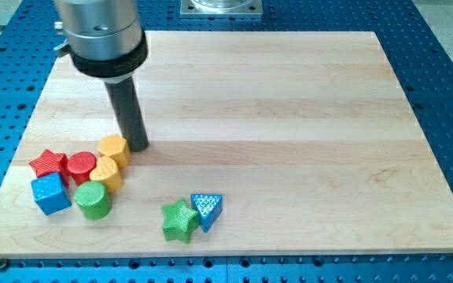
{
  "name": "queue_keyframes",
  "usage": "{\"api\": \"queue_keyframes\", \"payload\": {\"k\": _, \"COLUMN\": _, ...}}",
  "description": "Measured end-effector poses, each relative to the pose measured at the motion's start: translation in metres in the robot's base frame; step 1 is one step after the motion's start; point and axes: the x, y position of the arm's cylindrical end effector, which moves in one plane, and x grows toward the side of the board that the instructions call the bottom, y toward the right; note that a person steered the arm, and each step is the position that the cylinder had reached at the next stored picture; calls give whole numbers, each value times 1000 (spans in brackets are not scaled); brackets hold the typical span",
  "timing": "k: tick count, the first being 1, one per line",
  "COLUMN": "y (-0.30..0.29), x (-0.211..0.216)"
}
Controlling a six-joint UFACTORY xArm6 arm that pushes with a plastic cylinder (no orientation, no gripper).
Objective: Separate the green star and the blue triangle from each other
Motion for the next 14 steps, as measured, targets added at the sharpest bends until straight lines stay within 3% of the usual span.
{"api": "queue_keyframes", "payload": {"k": 1, "y": -8, "x": 0}}
{"api": "queue_keyframes", "payload": {"k": 2, "y": 50, "x": 3}}
{"api": "queue_keyframes", "payload": {"k": 3, "y": 65, "x": 61}}
{"api": "queue_keyframes", "payload": {"k": 4, "y": 76, "x": 85}}
{"api": "queue_keyframes", "payload": {"k": 6, "y": 226, "x": 102}}
{"api": "queue_keyframes", "payload": {"k": 7, "y": 240, "x": 148}}
{"api": "queue_keyframes", "payload": {"k": 10, "y": 226, "x": 153}}
{"api": "queue_keyframes", "payload": {"k": 14, "y": 164, "x": 152}}
